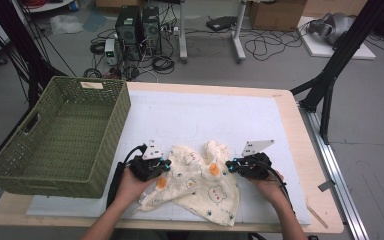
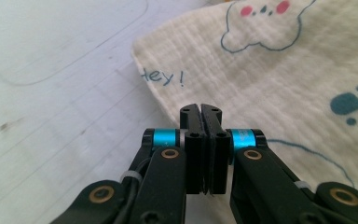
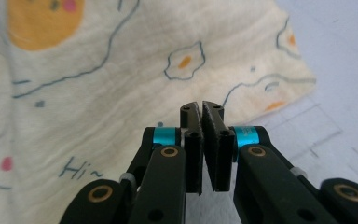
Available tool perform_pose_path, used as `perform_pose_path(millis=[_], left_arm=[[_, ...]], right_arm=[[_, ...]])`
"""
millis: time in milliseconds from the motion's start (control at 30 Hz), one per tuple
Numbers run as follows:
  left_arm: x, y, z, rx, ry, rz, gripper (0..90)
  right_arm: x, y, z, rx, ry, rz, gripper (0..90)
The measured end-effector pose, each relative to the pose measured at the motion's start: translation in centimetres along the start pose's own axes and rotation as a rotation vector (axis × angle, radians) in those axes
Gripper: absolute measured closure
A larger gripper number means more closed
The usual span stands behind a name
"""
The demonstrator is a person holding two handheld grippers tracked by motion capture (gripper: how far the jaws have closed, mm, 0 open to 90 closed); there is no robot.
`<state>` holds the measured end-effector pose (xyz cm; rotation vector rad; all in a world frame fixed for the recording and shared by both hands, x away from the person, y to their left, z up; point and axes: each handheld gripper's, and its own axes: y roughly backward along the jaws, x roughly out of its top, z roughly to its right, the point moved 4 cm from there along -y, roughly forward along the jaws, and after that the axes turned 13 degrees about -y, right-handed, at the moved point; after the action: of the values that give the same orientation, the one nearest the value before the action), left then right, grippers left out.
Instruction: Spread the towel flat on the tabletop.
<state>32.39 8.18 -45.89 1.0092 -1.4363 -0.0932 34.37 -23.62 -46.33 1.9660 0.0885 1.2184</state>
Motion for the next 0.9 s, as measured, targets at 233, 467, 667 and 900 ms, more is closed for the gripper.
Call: perform_pose_path(millis=[233, 467, 667, 900], left_arm=[[-1.7, 4.1, 1.0, 0.004, 0.015, 0.018, 88.0], [-1.9, 5.1, 2.2, -0.073, 0.002, 0.034, 84.5], [1.0, 4.8, -0.3, -0.024, 0.022, 0.143, 75.4], [2.1, 0.4, -2.6, 0.020, 0.033, 0.102, 76.6]], right_arm=[[-0.9, 2.6, -1.2, -0.006, 0.020, 0.014, 87.0], [-2.3, 2.6, -1.9, 0.024, 0.024, -0.048, 83.9], [0.2, 3.7, -0.9, 0.004, 0.010, 0.040, 70.7], [0.6, 1.5, 1.3, -0.045, -0.029, 0.000, 61.4]])
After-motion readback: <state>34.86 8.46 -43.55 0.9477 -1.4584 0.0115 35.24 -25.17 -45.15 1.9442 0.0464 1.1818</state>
